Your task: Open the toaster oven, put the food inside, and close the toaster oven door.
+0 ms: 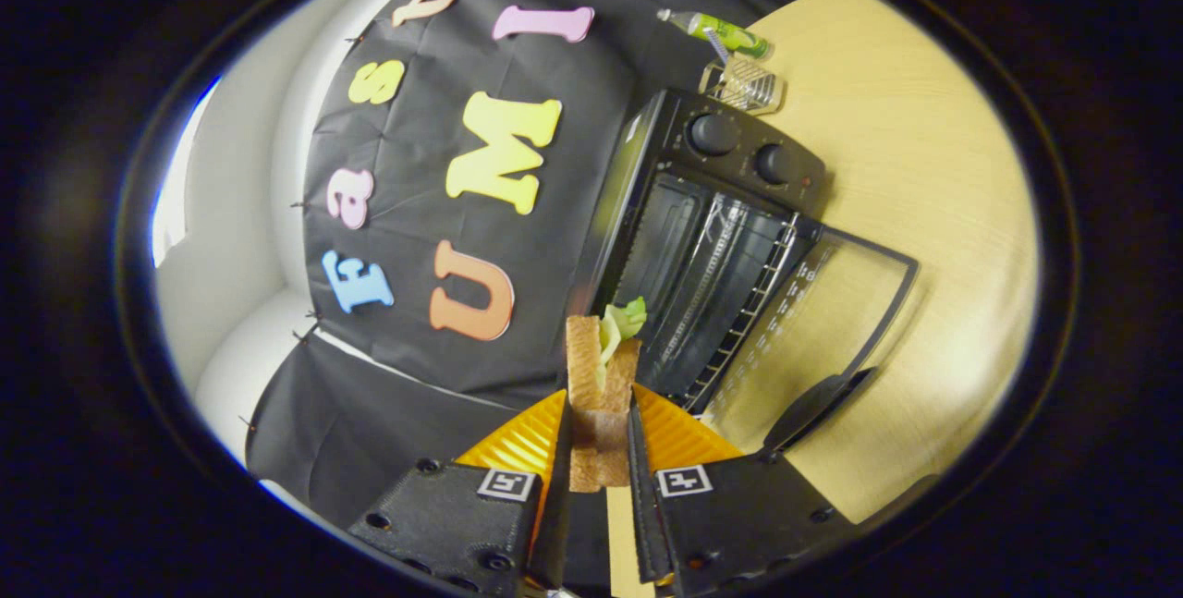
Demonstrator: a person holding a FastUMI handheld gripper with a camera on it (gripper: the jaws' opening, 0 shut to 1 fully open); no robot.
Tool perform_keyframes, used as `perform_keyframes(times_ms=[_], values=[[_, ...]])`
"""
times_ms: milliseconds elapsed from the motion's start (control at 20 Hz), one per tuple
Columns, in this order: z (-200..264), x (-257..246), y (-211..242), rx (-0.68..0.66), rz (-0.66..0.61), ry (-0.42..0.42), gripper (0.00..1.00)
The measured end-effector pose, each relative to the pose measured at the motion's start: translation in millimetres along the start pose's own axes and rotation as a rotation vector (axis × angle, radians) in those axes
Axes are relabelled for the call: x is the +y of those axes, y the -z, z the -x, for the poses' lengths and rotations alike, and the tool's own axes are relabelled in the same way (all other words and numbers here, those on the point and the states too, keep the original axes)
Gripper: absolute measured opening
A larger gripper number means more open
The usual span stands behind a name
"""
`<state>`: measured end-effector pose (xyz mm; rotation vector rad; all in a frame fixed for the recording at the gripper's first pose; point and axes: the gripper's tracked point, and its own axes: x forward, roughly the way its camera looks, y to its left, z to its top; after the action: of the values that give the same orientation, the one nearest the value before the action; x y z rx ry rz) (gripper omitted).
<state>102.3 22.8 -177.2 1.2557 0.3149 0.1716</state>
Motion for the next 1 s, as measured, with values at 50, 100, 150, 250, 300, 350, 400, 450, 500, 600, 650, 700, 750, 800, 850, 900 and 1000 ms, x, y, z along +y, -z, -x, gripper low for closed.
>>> perform_keyframes(times_ms=[50, 100, 150, 250, 300, 350, 400, 450, 500, 600, 650, 700, 750, 800, 850, 900, 1000], values=[[-5.0, -3.6, -3.3, -0.016, -0.005, 0.009, 0.34], [-9.9, -9.1, -5.4, -0.029, -0.009, 0.016, 0.34], [-10.0, -10.7, -8.5, -0.045, -0.011, 0.03, 0.34], [-27.2, -33.7, -20.7, -0.097, -0.017, 0.087, 0.34], [-39.4, -46.1, -28.5, -0.134, -0.024, 0.115, 0.35], [-49.1, -56.9, -39.5, -0.174, -0.021, 0.14, 0.35], [-56.4, -61.8, -50.1, -0.212, -0.025, 0.143, 0.35], [-64.5, -64.0, -55.9, -0.228, -0.038, 0.141, 0.35], [-77.1, -68.9, -57.6, -0.23, -0.044, 0.143, 0.34], [-97.6, -73.8, -52.9, -0.192, -0.062, 0.152, 0.36], [-106.8, -75.6, -49.8, -0.168, -0.071, 0.161, 0.36], [-114.8, -77.8, -45.8, -0.143, -0.083, 0.17, 0.38], [-124.4, -78.4, -42.4, -0.127, -0.103, 0.177, 0.38], [-131.3, -74.1, -39.6, -0.112, -0.127, 0.157, 0.4], [-139.9, -72.2, -37.3, -0.095, -0.143, 0.156, 0.41], [-143.2, -73.2, -43.5, -0.115, -0.142, 0.167, 0.42], [-147.9, -75.2, -40.6, -0.097, -0.077, 0.196, 0.42]])
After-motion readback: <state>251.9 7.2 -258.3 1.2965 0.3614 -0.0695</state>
